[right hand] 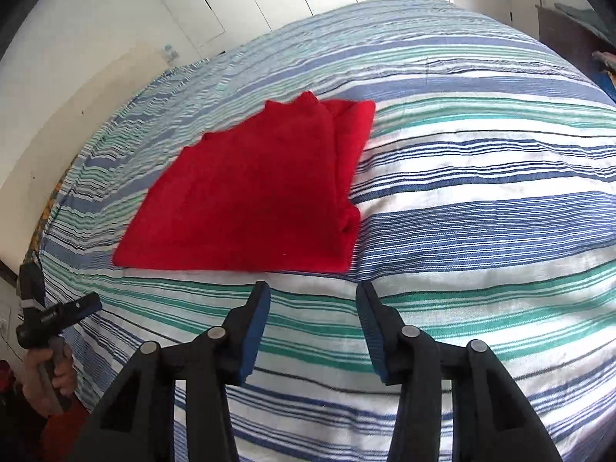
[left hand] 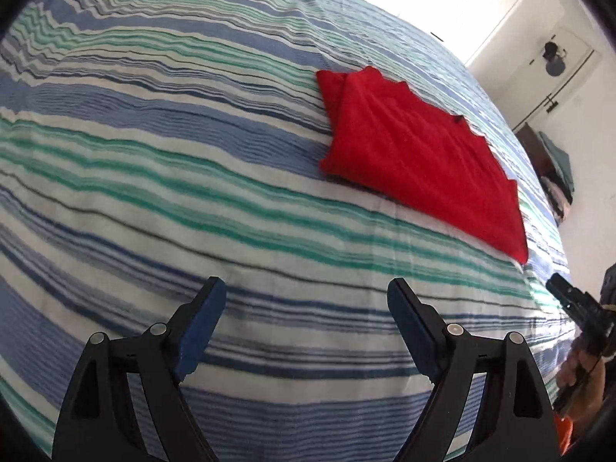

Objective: Fold small clothes
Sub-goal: 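Open both tools and withdraw them from the folded sweater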

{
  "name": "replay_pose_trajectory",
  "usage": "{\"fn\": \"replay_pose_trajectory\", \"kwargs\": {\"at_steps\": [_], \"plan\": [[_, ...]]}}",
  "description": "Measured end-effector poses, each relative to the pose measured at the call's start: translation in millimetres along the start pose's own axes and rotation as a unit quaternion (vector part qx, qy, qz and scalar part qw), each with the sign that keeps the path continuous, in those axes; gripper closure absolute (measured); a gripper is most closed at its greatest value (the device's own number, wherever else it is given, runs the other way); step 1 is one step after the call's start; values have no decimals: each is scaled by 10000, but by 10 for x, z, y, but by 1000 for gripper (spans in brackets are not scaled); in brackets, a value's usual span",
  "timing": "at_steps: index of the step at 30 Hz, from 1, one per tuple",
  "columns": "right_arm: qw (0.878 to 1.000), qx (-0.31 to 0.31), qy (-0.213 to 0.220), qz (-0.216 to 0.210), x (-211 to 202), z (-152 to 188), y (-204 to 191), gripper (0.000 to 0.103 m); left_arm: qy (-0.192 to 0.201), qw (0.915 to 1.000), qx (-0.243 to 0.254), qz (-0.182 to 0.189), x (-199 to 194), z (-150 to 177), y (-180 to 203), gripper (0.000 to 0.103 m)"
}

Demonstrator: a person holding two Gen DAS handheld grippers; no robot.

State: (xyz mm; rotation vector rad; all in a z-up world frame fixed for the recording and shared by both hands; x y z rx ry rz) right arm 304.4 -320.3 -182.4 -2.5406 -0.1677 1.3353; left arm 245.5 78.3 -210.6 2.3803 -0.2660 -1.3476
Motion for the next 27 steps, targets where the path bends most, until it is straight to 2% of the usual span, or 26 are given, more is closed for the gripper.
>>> {"fn": "replay_pose_trajectory", "kwargs": {"at_steps": [2, 5, 7, 9, 10, 12, 15, 27], "plan": [[9998, 193, 50, -8, -114, 157, -9, 54, 119, 9998, 92, -134, -77, 153, -10, 16], [9993, 185, 63, 312, -162, 493, -94, 50, 97, 9980, 519, -352, -70, 335, 99, 14], [9957, -70, -44, 923, -133, 811, -90, 40, -28, 9958, 797, -452, 19, 497, 172, 8], [9897, -230, -322, 1378, -12, 1094, -38, 37, -120, 9926, 1030, -627, 154, 637, 176, 5], [9878, -376, -169, 1499, -9, 1121, -69, 36, -51, 9898, 1245, -688, 195, 675, 191, 1], [9834, -699, -136, 1669, 29, 1106, -121, 31, 6, 9862, 1498, -711, 223, 711, 230, 1], [9844, -653, -21, 1636, 74, 1100, -92, 27, -24, 9878, 1420, -643, 218, 692, 208, 1], [9780, -810, 114, 1917, 81, 1161, -134, 25, -61, 9842, 1629, -687, 165, 780, 191, 1]]}}
Point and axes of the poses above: each gripper's, at about its wrist camera, not at the fingertips, and x roughly the way its jaws point, y to its right, z to its underside, the point moved 8 cm from there along x, roughly the way its jaws point, and after that the axes turned 6 degrees about z, right-handed, at the moved point
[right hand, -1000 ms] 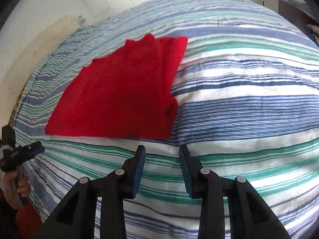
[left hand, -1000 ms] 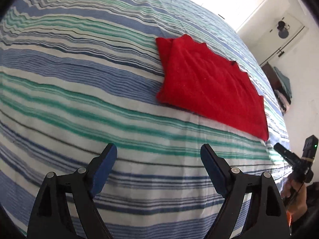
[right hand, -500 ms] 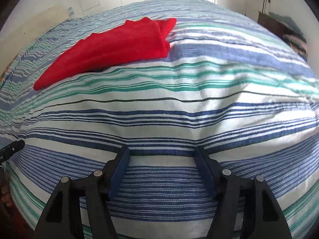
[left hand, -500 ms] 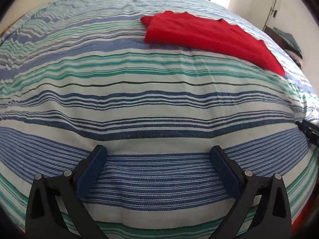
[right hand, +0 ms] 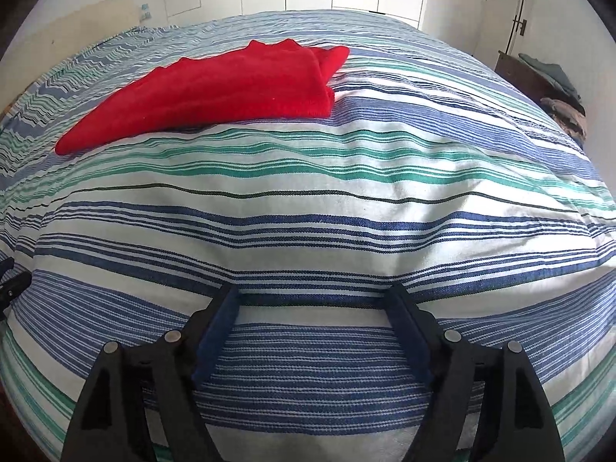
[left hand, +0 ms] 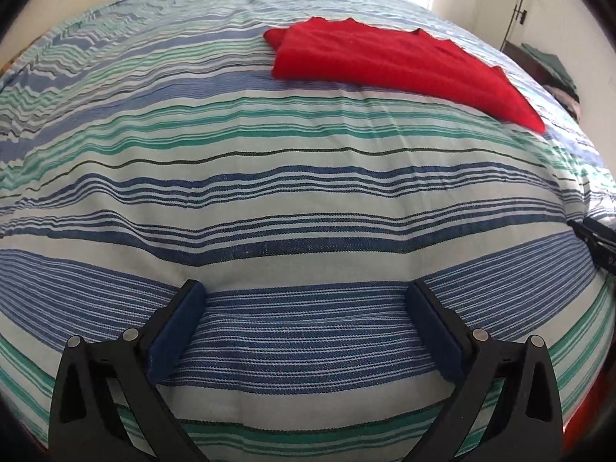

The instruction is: Fold small clothes

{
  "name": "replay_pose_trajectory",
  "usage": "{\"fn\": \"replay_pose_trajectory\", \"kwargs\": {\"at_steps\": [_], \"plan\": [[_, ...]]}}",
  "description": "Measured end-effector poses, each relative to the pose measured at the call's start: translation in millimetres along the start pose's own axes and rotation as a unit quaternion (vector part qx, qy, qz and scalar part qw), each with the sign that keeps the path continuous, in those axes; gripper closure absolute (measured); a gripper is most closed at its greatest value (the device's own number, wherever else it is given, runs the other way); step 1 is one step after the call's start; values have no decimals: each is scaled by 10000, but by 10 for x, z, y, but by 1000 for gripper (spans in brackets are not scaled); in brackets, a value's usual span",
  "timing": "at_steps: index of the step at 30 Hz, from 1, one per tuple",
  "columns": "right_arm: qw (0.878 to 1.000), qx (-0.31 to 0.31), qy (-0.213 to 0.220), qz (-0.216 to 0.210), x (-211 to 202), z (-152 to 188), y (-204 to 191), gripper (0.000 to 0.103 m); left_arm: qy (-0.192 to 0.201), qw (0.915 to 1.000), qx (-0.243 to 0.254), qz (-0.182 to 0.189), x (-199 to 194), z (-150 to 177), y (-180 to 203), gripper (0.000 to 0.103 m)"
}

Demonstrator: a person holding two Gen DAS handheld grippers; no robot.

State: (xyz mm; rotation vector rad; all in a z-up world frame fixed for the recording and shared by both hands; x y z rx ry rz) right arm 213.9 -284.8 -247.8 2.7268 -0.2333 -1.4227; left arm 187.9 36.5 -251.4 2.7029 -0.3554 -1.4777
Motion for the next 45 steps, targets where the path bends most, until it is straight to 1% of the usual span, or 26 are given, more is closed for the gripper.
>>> {"fn": "replay_pose_trajectory", "kwargs": {"at_steps": [7, 9, 10, 12, 14, 16, 18, 20, 22, 25, 26, 27, 29, 30, 32, 33, 34, 35, 36, 38, 39, 40, 41, 42, 43, 45], "plan": [[10000, -1, -26, -4, 6, 1, 4, 24, -82, 9999, -26, -83, -1, -9, 7, 1], [10000, 2, -37, -6, 10, -1, 5, 24, -223, 9992, -258, -187, -88, -61, -11, 2], [10000, 6, -45, -10, 18, -8, 9, 24, -182, 9987, -454, -115, -149, -121, -18, 5], [10000, 12, -55, -19, 21, -11, 12, 23, 161, 9939, -1014, 413, -290, -420, -32, 6], [10000, 10, -64, -15, 24, -11, 13, 23, 370, 9871, -1390, 706, -328, -748, -89, 6], [10000, 7, -81, -3, 28, -11, 14, 23, 511, 9809, -1679, 839, -268, -1158, -183, 10], [10000, 12, -93, -1, 32, -12, 18, 22, 559, 9801, -1751, 750, -122, -1495, -256, 11], [9999, 22, -104, -11, 38, -12, 24, 21, 465, 9825, -1732, 496, 122, -1733, -326, 11], [9999, 29, -111, -24, 42, -13, 32, 21, 169, 9839, -1763, 246, 467, -1815, -402, 11], [9999, 43, -124, -29, 37, -7, 34, 21, -515, 9851, -1636, -160, 922, -1563, -489, 13], [9999, 42, -126, -28, 38, -7, 31, 21, -510, 9891, -1354, -261, 961, -1505, -455, 13], [9999, 48, -132, -34, 39, -5, 33, 21, -376, 9944, -895, -418, 909, -1487, -376, 13], [9998, 58, -162, -52, 45, -6, 36, 21, -504, 9970, -300, -508, 821, -1442, -237, 14], [9998, 63, -182, -63, 48, -7, 38, 20, -486, 9980, -125, -378, 737, -1450, -175, 17], [9997, 67, -214, -93, 56, -11, 40, 20, -70, 9999, -116, 98, 518, -1578, -123, 16], [9997, 68, -221, -101, 59, -13, 40, 20, 218, 9988, -319, 292, 429, -1714, -155, 10], [9997, 64, -224, -106, 63, -14, 39, 20, 364, 9971, -535, 391, 415, -1820, -207, 6], [9997, 55, -225, -104, 65, -15, 37, 19, 428, 9944, -814, 511, 462, -1926, -266, 6], [9997, 47, -227, -102, 68, -16, 36, 19, 348, 9906, -1150, 655, 584, -2004, -328, 5], [9996, 44, -237, -113, 74, -19, 36, 18, -210, 9804, -1798, 783, 973, -1990, -456, 8], [9996, 47, -242, -122, 74, -18, 36, 18, -513, 9739, -2076, 765, 1162, -1942, -496, 16], [9996, 48, -246, -129, 77, -21, 39, 18, -523, 9727, -2132, 756, 1216, -1939, -484, 27], [9996, 46, -247, -132, 76, -20, 36, 18, -402, 9741, -2053, 855, 1186, -1971, -425, 45], [9996, 48, -249, -134, 77, -20, 35, 18, -361, 9730, -1943, 1193, 1148, -2019, -306, 94], [9996, 50, -250, -141, 75, -19, 35, 18, -410, 9727, -1869, 1312, 1082, -2065, -199, 94], [9995, 51, -261, -152, 76, -18, 33, 18, -73, 9781, -1550, 1389, 798, -2267, 4, 95]]}}
Point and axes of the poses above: each gripper's, at about its wrist camera, not at the fingertips, and x roughly the way its jaws point, y to its right, z to its underside, the point moved 8 cm from there along x, roughly the way its jaws point, and after that the axes turned 6 degrees about z, right-handed, at the moved point
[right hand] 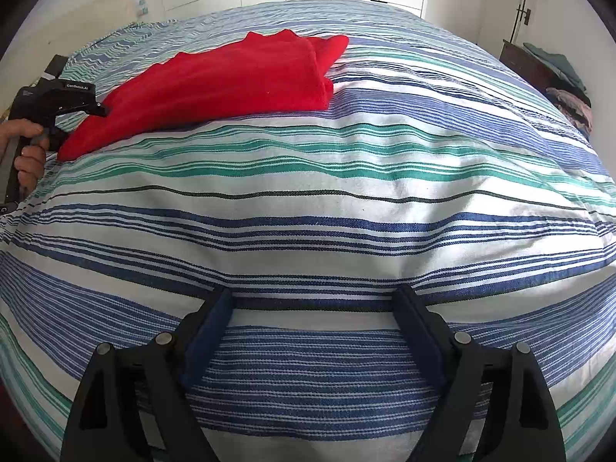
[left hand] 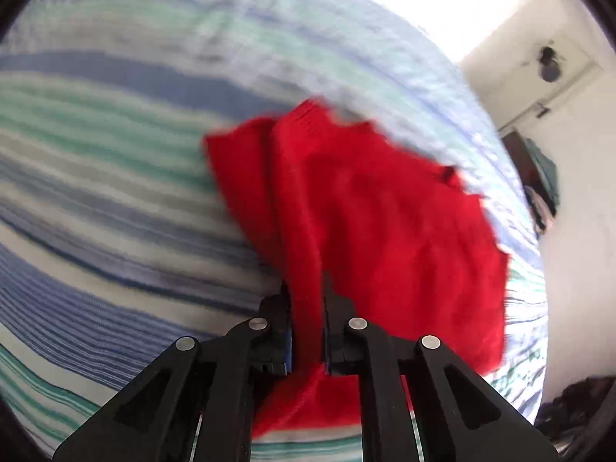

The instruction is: Fold small clothes

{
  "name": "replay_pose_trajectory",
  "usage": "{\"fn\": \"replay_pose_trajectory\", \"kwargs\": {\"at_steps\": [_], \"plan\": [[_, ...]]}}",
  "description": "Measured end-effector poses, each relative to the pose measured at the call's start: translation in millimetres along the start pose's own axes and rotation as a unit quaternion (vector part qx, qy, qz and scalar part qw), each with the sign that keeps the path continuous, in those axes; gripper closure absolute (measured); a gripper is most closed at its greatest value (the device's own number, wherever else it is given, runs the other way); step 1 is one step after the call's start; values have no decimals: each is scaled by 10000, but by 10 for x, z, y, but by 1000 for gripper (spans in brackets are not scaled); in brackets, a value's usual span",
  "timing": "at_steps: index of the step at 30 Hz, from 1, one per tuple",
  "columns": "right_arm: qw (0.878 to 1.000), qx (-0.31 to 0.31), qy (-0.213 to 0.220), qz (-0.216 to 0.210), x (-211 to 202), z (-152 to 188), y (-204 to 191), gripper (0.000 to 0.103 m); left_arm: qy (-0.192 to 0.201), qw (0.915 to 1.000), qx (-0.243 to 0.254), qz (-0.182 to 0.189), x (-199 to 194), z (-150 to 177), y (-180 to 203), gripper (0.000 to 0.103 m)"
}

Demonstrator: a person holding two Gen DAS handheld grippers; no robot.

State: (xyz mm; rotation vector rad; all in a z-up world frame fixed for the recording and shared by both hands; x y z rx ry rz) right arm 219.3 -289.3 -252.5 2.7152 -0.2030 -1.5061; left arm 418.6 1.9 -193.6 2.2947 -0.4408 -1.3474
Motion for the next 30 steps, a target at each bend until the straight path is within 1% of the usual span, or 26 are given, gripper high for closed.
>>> {"fn": "replay_pose_trajectory", "kwargs": {"at_steps": [2, 3, 4, 5, 6, 8, 9, 11, 12, 13, 14, 15, 17, 18, 19, 20, 21, 22, 23, 24, 26, 27, 29, 30], "plan": [[10000, -6, -32, -13, 2, -7, -5, 17, 174, 9990, 415, 26, -176, -110, 386, 95], [10000, -12, -54, -20, 5, -11, -7, 17, 220, 9978, 626, 46, -201, -171, 557, 95], [10000, -17, -72, -26, 11, -20, -6, 16, 248, 9954, 917, 84, -216, -227, 804, 95], [10000, -21, -87, -36, 14, -23, -7, 16, 223, 9914, 1280, 132, -202, -227, 1133, 95], [9999, -24, -102, -49, 18, -26, -7, 16, 198, 9885, 1491, 159, -152, -245, 1323, 95], [9999, -21, -119, -70, 19, -29, -8, 15, 84, 9797, 1991, 233, -5, -159, 1765, 95], [9999, -24, -126, -83, 20, -30, -8, 15, -10, 9740, 2252, 239, 164, -40, 2006, 95], [9999, -29, -134, -104, 22, -31, -9, 15, -196, 9688, 2460, 245, 509, 85, 2215, 92], [9998, -30, -132, -111, 22, -31, -10, 15, -406, 9667, 2515, 252, 727, 216, 2292, 79], [9998, -33, -129, -114, 21, -30, -10, 14, -742, 9646, 2520, 253, 949, 382, 2341, 58], [9998, -37, -123, -117, 19, -27, -11, 14, -1016, 9629, 2489, 216, 1093, 573, 2375, 49], [9998, -40, -120, -122, 19, -26, -8, 14, -1240, 9615, 2446, 177, 1206, 746, 2365, 46], [9998, -49, -112, -141, 17, -25, -8, 14, -1212, 9622, 2421, 290, 1132, 899, 2345, 44], [9998, -52, -108, -152, 15, -22, -6, 14, -1156, 9632, 2387, 433, 1012, 937, 2335, 37], [9998, -56, -106, -165, 11, -18, -5, 14, -1068, 9656, 2274, 673, 817, 973, 2256, 30], [9998, -57, -106, -177, 8, -14, -4, 14, -989, 9675, 2185, 804, 642, 993, 2211, 27], [9998, -56, -110, -186, 8, -12, -3, 14, -812, 9715, 2032, 910, 410, 986, 2032, 21], [9997, -54, -115, -192, 7, -10, 1, 13, -677, 9747, 1929, 906, 260, 956, 1900, 16], [9997, -55, -119, -195, 8, -10, 0, 13, -499, 9791, 1789, 826, 79, 929, 1656, 15], [9997, -61, -122, -196, 12, -13, 1, 12, -362, 9832, 1660, 663, -75, 911, 1393, 15], [9997, -48, -141, -217, 9, -16, 7, 12, -247, 9889, 1442, 263, -275, 927, 870, 15], [9994, -30, -201, -272, -5, -24, 15, 12, -204, 9916, 1281, 22, -381, 978, 540, 15], [9978, 180, -374, -510, -109, -103, 65, 14, -136, 9946, 1001, -223, -494, 1135, 42, 15], [9952, 483, -296, -803, -198, -195, 98, 16, -104, 9956, 888, -292, -528, 1234, -129, 15]]}}
Point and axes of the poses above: each gripper's, at about its wrist camera, not at the fingertips, and x roughly the way its jaws point, y to its right, z to its underside, the point moved 8 cm from there along x, roughly the way its jaws point, and after that the axes turned 6 degrees about z, right-handed, at the moved point
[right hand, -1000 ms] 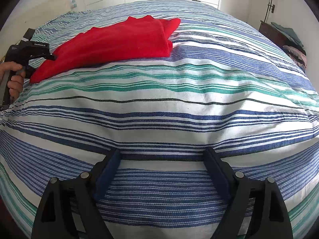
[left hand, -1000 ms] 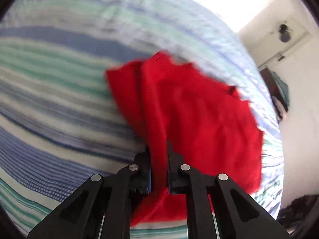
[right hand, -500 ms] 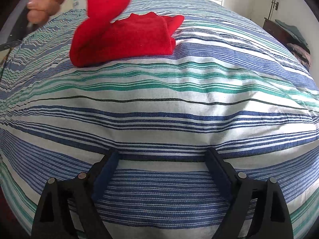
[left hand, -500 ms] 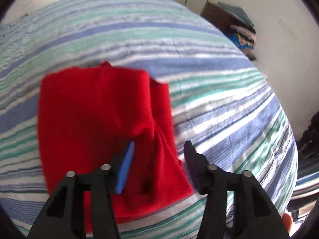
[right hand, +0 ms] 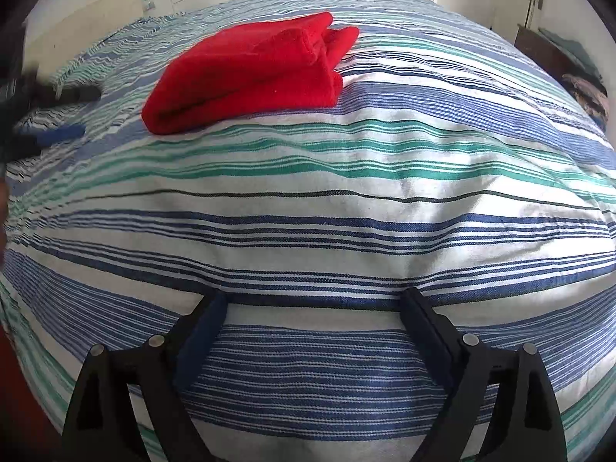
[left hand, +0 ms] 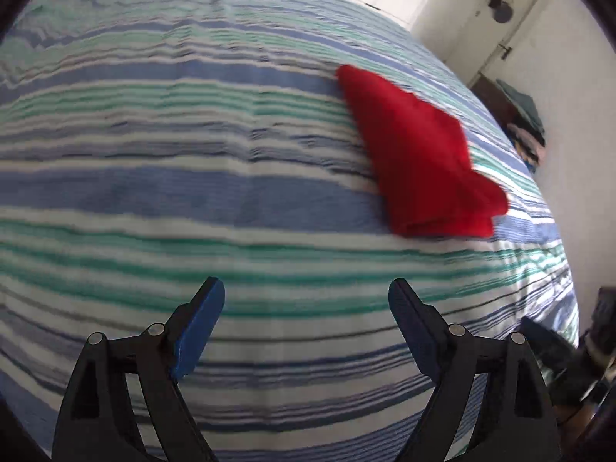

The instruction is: Fold small clothes

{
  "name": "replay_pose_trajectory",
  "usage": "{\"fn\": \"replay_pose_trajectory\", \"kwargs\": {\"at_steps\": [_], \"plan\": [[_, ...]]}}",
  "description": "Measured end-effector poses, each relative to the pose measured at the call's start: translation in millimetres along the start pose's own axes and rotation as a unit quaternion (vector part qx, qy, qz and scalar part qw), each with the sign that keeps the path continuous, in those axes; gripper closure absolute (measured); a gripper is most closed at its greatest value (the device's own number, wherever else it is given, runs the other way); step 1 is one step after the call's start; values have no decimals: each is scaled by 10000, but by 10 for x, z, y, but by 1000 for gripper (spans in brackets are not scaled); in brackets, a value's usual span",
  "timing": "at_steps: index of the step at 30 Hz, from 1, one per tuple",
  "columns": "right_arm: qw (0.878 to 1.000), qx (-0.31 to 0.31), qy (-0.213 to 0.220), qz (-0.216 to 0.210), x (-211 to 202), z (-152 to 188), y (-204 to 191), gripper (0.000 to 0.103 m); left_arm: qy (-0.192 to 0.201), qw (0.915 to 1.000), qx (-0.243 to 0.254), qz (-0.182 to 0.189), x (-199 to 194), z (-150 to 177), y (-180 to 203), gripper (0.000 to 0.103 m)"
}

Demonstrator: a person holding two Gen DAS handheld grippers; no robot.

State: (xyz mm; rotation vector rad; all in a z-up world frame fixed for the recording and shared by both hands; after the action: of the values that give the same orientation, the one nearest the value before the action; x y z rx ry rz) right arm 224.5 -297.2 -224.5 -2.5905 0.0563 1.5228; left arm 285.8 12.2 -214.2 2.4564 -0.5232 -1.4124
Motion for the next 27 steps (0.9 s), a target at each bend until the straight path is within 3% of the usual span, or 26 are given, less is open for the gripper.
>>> {"fn": "replay_pose_trajectory", "kwargs": {"at_steps": [3, 5, 6, 7, 11, 12, 13, 14, 17, 19, 21, 23, 27], "plan": [[9851, 1030, 535, -1270, -287, -454, -13, 17, 74, 9990, -425, -94, -15, 400, -408, 15], [9673, 1635, 464, -1884, -231, -778, -20, 19, 364, 9985, -403, 37, -73, 534, -427, 15], [9566, 1916, 406, -2157, -163, -935, -26, 26, 474, 9983, -343, 70, -114, 569, -428, 15], [9479, 2161, 336, -2315, -62, -1091, -22, 31, 453, 9985, -307, 73, -113, 576, -398, 15], [9418, 2556, -323, -2161, 521, -1416, -44, 40, 415, 9988, -211, 152, -71, 536, -308, 15], [9424, 2610, -464, -2040, 647, -1440, -35, 53, 448, 9986, -205, 205, -64, 542, -311, 15], [9470, 2631, -533, -1767, 741, -1453, 8, 85, 475, 9984, -194, 239, -45, 537, -302, 15], [9522, 2629, -496, -1477, 743, -1456, 46, 98, 508, 9982, -170, 273, -41, 539, -299, 15], [9588, 2438, 120, -1455, 387, -1583, 21, 97, 553, 9980, -93, 298, -51, 545, -308, 14], [9694, 2132, 358, -1159, 241, -1527, 22, 97, 556, 9981, -24, 279, -64, 576, -319, 9], [9780, 1947, -23, -753, 444, -1352, 81, 97, 522, 9985, 126, 142, -16, 579, -281, 7], [9776, 1934, -322, -764, 621, -1226, 132, 95, 517, 9984, 222, 39, 6, 585, -257, 7], [9800, 1580, -135, -1204, 379, -1284, 150, 54, 541, 9983, 214, 91, 26, 580, -262, 5]]}}
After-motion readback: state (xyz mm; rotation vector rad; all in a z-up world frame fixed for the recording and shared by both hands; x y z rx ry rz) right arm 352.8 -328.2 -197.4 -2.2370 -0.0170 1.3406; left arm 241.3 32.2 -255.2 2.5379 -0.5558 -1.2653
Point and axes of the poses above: each gripper's, at about its wrist camera, not at the fingertips, and x roughly the way its jaws point, y to its right, z to its underside, the point moved 8 cm from there along x, roughly the way its jaws point, and after that the axes turned 6 degrees about z, right-handed, at the moved point
